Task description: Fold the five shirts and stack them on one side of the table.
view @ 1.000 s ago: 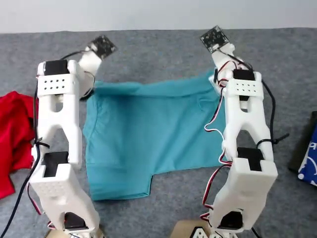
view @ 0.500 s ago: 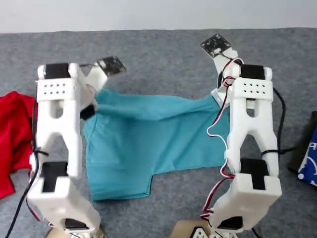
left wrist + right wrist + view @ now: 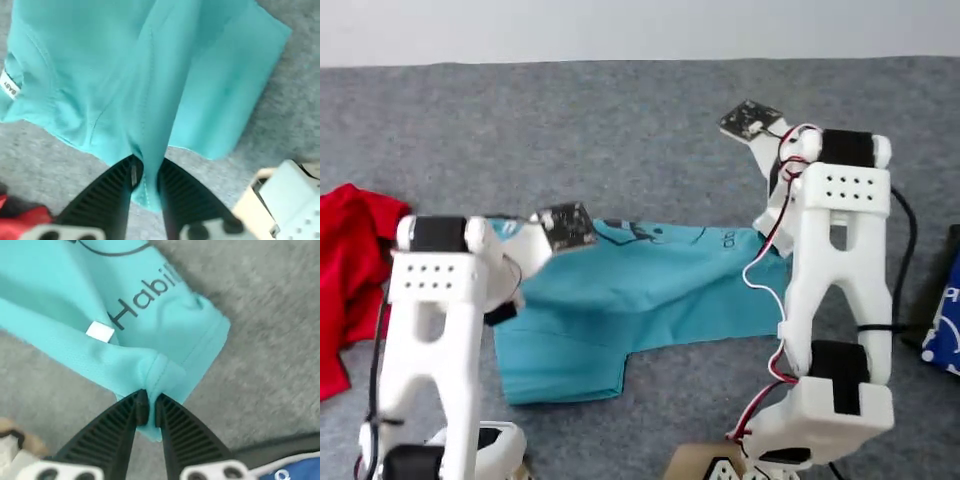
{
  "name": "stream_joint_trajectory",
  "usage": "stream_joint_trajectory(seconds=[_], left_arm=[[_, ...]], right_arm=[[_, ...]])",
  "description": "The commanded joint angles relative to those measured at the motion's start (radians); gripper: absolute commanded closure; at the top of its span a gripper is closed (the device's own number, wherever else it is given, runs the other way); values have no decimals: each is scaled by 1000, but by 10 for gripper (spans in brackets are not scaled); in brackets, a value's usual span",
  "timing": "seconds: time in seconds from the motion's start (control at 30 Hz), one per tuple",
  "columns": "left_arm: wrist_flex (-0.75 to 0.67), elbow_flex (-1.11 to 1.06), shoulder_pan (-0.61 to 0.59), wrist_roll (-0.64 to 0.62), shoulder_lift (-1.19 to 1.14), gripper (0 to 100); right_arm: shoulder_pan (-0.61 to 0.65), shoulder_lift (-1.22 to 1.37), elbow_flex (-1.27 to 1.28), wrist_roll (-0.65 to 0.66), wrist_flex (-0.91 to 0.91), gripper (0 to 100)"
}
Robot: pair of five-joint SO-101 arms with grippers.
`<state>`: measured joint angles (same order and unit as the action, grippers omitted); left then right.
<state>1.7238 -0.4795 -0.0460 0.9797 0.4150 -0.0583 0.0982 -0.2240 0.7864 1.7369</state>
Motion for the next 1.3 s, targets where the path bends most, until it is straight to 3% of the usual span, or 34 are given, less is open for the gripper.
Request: stream_joint_trajectory(seconds=[0.0, 0.53, 0.8, 1.1, 1.27], left_arm=[[32, -79, 5, 35, 104, 998], [32, -202, -3, 77, 175, 961], [28, -182, -3, 78, 175, 895], [15, -61, -5, 71, 173, 899], [-81, -50, -5, -34, 175, 947]], right_arm=[[-42, -59, -9, 37, 44, 988], [-42, -62, 127, 51, 53, 983], [-36, -120, 121, 0, 53, 699], [1, -231, 123, -5, 48, 699], [15, -200, 126, -12, 36, 725]])
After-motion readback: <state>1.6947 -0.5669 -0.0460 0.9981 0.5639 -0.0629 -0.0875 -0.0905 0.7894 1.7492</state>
